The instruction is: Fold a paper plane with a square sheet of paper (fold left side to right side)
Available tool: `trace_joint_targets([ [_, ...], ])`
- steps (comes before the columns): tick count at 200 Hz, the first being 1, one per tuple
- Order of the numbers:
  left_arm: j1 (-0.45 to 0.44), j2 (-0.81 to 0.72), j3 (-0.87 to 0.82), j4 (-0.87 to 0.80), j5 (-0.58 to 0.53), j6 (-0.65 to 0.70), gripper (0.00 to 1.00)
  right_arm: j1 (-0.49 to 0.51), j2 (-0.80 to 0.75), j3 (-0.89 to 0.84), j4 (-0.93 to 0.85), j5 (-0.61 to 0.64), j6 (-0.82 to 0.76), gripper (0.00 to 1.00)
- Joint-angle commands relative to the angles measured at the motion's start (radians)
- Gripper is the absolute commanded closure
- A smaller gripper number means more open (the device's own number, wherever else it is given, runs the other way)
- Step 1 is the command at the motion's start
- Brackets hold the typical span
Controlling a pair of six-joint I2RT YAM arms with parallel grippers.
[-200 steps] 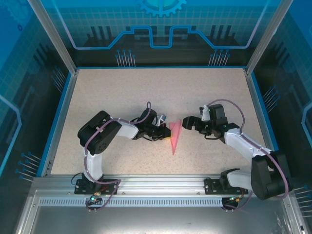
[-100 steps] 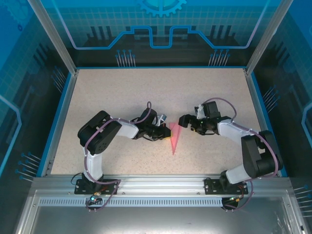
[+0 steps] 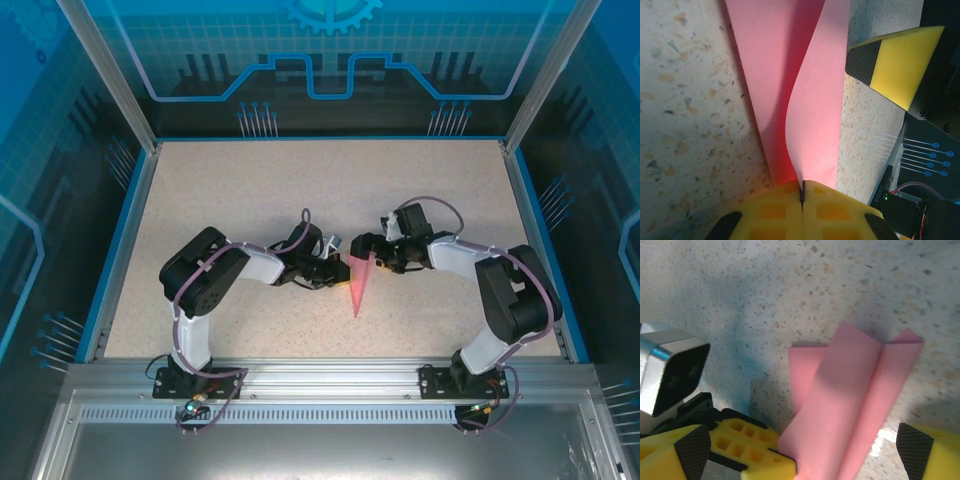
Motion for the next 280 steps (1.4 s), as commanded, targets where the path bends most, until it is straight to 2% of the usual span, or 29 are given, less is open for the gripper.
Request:
trace_joint_targets([
  [1, 0.005, 0.012, 0.025, -0.021, -0.010, 0.025, 1.00, 0.025, 0.027, 0.037, 0.013, 0.010, 0.016, 0.01],
  [84, 0.005, 0.012, 0.031, -0.023, -0.007, 0.030, 1.00, 0.046, 0.073, 0.065, -0.014, 0.041, 0.009, 0.01],
  [191, 0.005, 0.035, 0.102, -0.124, -0.027, 0.100, 1.00, 0.061, 0.155, 0.118, -0.124, 0.080, -0.035, 0.01],
  [280, 0.004, 0.053, 0.105, -0.151, -0.040, 0.114, 1.00, 0.065, 0.147, 0.111, -0.134, 0.084, -0.043, 0.01],
])
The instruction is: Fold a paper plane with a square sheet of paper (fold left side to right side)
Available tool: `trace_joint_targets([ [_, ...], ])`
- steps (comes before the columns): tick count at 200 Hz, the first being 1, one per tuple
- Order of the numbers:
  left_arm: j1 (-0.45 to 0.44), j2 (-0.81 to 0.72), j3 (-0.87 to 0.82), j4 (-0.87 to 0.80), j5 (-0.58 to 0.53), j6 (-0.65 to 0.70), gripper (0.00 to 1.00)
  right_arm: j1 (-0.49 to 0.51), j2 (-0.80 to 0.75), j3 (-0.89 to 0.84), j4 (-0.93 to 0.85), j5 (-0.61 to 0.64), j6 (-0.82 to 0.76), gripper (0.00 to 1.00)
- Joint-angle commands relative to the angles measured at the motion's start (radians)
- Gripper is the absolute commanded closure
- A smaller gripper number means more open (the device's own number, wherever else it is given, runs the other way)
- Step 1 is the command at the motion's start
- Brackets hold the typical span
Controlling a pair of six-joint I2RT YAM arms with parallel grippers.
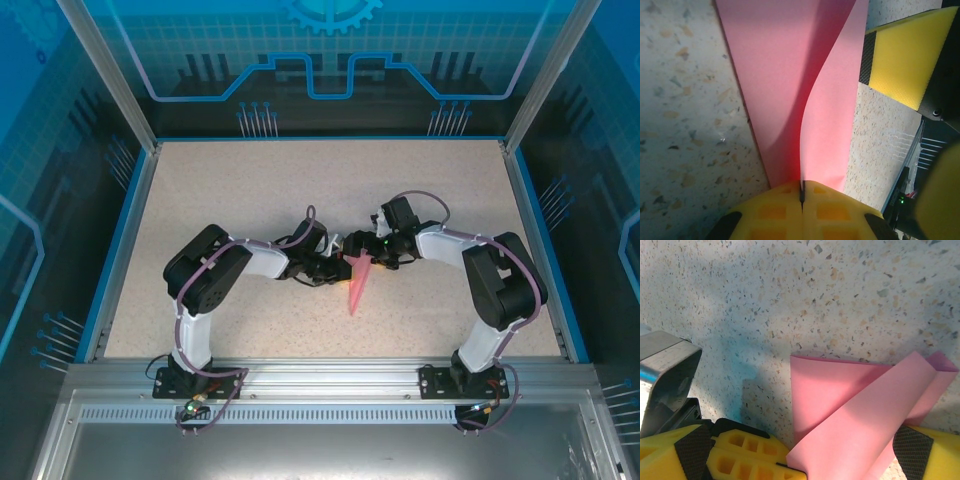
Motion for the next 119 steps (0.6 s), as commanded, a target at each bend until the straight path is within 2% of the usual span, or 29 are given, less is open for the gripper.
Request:
trace_joint_targets([
  [1, 0.005, 0.025, 0.026, -0.029, -0.017, 0.031, 1.00, 0.024, 0.043, -0.010, -0.028, 0.031, -0.023, 0.01],
  [71, 0.005, 0.034, 0.006, -0.027, -0.023, 0.028, 1.00, 0.015, -0.029, -0.011, -0.004, 0.027, -0.035, 0.01],
  [119, 0.002, 0.039, 0.004, -0.030, -0.030, 0.017, 1.00, -0.034, -0.116, -0.019, -0.011, 0.025, -0.048, 0.01],
])
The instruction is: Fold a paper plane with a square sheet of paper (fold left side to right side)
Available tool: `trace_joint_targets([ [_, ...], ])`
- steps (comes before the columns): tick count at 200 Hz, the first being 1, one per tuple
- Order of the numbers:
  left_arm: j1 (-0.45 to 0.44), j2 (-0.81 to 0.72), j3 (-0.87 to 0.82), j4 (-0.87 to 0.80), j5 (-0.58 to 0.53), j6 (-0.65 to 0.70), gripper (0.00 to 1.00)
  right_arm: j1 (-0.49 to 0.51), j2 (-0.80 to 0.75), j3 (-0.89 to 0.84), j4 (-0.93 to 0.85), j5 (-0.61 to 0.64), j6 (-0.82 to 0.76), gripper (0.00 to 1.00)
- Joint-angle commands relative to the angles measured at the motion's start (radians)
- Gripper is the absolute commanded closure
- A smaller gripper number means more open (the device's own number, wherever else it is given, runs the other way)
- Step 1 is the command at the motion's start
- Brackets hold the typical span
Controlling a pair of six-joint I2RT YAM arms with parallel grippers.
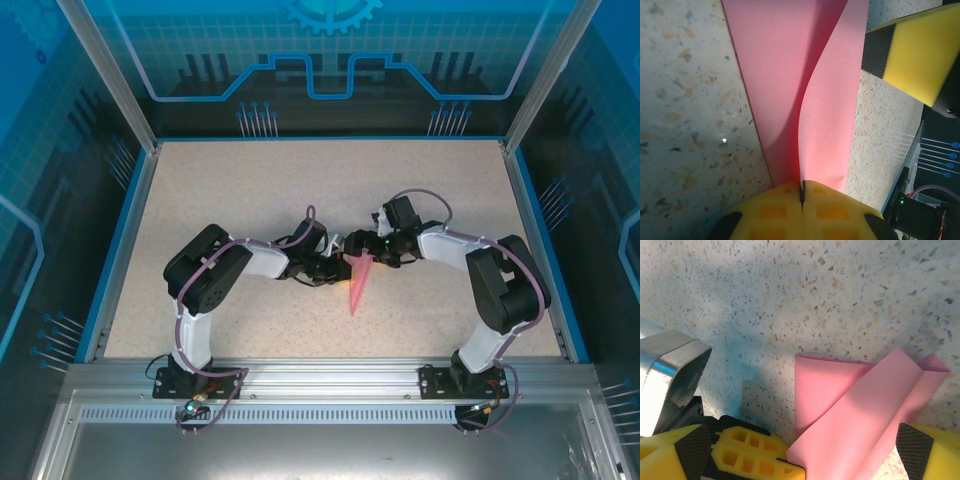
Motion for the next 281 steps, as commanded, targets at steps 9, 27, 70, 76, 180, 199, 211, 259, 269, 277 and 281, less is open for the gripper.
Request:
trace_joint_targets([
  [9, 0.001, 0.039, 0.008, -0.036, -0.031, 0.016, 1.00, -0.041, -0.092, -0.015, -0.013, 0.003, -0.024, 0.01],
  [27, -0.001, 0.037, 0.011, -0.036, -0.033, 0.017, 1.00, -0.068, -0.133, -0.023, -0.030, 0.005, -0.027, 0.01],
  [70, -0.005, 0.037, 0.013, -0.040, -0.035, 0.018, 1.00, -0.095, -0.233, -0.052, -0.090, 0.026, -0.053, 0.01],
  [76, -0.005, 0.037, 0.014, -0.040, -0.036, 0.017, 1.00, -0.095, -0.250, -0.065, -0.094, 0.029, -0.057, 0.01],
  [180, -0.026, 0.057, 0.037, -0.058, -0.051, 0.026, 1.00, -0.067, -0.199, -0.123, 0.031, -0.095, -0.001, 0.68],
  [199, -0.026, 0.056, 0.037, -0.064, -0.053, 0.028, 1.00, -0.052, -0.160, -0.118, 0.049, -0.104, 0.005, 0.74],
  [211, -0.025, 0.056, 0.037, -0.064, -0.054, 0.027, 1.00, -0.042, -0.139, -0.114, 0.053, -0.097, 0.007, 0.76],
  [259, -0.025, 0.055, 0.038, -0.072, -0.054, 0.034, 1.00, -0.009, -0.056, -0.090, 0.074, -0.092, 0.014, 0.80],
  [269, -0.026, 0.055, 0.039, -0.073, -0.054, 0.035, 1.00, -0.002, -0.040, -0.082, 0.077, -0.093, 0.016, 0.81],
  [277, -0.025, 0.056, 0.039, -0.073, -0.054, 0.036, 1.00, 0.003, -0.029, -0.074, 0.078, -0.091, 0.016, 0.82],
  [281, -0.026, 0.056, 0.039, -0.073, -0.054, 0.036, 1.00, 0.007, -0.022, -0.070, 0.077, -0.088, 0.016, 0.83],
])
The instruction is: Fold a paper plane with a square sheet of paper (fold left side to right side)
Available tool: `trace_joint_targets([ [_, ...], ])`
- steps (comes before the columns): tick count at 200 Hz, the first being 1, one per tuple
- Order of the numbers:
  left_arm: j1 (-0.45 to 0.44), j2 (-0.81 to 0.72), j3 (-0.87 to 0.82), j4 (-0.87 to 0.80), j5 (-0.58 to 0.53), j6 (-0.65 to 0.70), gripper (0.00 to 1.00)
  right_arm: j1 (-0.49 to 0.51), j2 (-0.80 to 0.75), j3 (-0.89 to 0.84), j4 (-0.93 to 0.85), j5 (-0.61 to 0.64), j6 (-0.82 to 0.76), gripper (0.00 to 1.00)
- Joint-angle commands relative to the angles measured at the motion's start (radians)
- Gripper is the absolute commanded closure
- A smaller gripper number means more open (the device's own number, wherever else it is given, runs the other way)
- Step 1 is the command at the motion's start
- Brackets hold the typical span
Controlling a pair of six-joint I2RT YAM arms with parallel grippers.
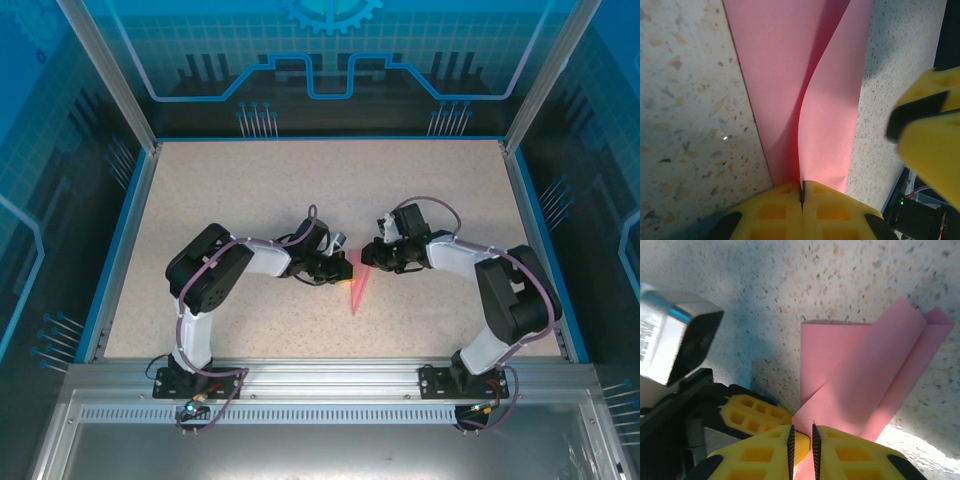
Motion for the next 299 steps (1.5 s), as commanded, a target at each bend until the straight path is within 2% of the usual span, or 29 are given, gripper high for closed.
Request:
trace_joint_targets([
  [1, -0.021, 0.044, 0.008, -0.036, -0.052, 0.035, 1.00, 0.026, 0.038, 0.036, 0.020, -0.012, 0.011, 0.83],
  [196, -0.020, 0.040, -0.003, -0.058, -0.065, 0.048, 1.00, 0.041, 0.137, 0.043, -0.036, 0.060, -0.012, 0.89],
  [267, -0.019, 0.003, -0.007, -0.069, -0.070, 0.052, 1.00, 0.040, 0.142, 0.023, -0.114, 0.114, -0.024, 0.92],
  [299, -0.019, -0.023, -0.005, -0.084, -0.076, 0.054, 0.96, 0.038, 0.146, 0.006, -0.126, 0.132, -0.030, 0.93],
])
